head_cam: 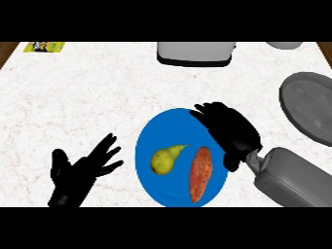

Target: Pick the sweet potato from the plate and place it in the pan

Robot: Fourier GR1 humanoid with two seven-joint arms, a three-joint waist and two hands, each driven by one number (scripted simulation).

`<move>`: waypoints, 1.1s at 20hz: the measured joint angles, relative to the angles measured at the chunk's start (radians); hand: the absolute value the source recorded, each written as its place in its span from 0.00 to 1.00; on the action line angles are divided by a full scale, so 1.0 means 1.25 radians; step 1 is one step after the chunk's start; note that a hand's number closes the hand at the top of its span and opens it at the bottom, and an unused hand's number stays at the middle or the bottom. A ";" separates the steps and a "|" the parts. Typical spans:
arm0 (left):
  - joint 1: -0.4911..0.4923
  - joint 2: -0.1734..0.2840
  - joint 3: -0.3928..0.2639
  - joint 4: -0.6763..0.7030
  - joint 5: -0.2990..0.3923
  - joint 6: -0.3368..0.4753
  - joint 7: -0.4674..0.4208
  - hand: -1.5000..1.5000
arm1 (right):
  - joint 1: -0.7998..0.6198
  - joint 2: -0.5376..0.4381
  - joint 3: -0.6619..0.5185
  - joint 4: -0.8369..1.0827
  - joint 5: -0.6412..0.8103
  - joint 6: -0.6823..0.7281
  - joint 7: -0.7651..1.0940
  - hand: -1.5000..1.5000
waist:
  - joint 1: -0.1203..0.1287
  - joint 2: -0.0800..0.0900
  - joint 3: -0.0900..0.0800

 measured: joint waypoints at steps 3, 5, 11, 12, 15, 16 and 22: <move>-0.041 -0.015 0.024 -0.013 0.006 0.006 -0.025 0.50 | -0.043 0.044 0.059 0.014 0.030 0.130 0.128 0.00 | -0.002 0.000 0.002; -0.068 -0.019 0.041 -0.017 0.011 0.010 -0.032 0.50 | -0.066 0.085 0.087 0.023 0.026 0.227 0.211 0.00 | -0.007 0.001 0.003; -0.088 -0.031 0.064 -0.006 0.011 0.017 -0.063 0.50 | -0.085 0.267 0.138 0.082 -0.015 0.437 0.411 0.00 | -0.018 0.005 0.008; -0.091 -0.034 0.065 -0.002 0.010 0.018 -0.068 0.50 | -0.082 0.299 0.141 0.098 -0.018 0.449 0.432 0.00 | -0.021 0.006 0.008; -0.103 -0.041 0.071 0.010 0.010 0.018 -0.074 0.50 | -0.082 0.358 0.131 0.123 -0.038 0.466 0.479 0.00 | -0.026 0.007 0.010; -0.105 -0.045 0.071 0.017 0.009 0.018 -0.079 0.50 | -0.078 0.370 0.131 0.124 -0.045 0.467 0.494 0.00 | -0.027 0.007 0.011; -0.123 -0.047 0.085 0.031 0.013 0.014 -0.075 0.50 | -0.071 0.403 0.146 0.149 -0.044 0.469 0.554 0.00 | -0.027 0.006 0.013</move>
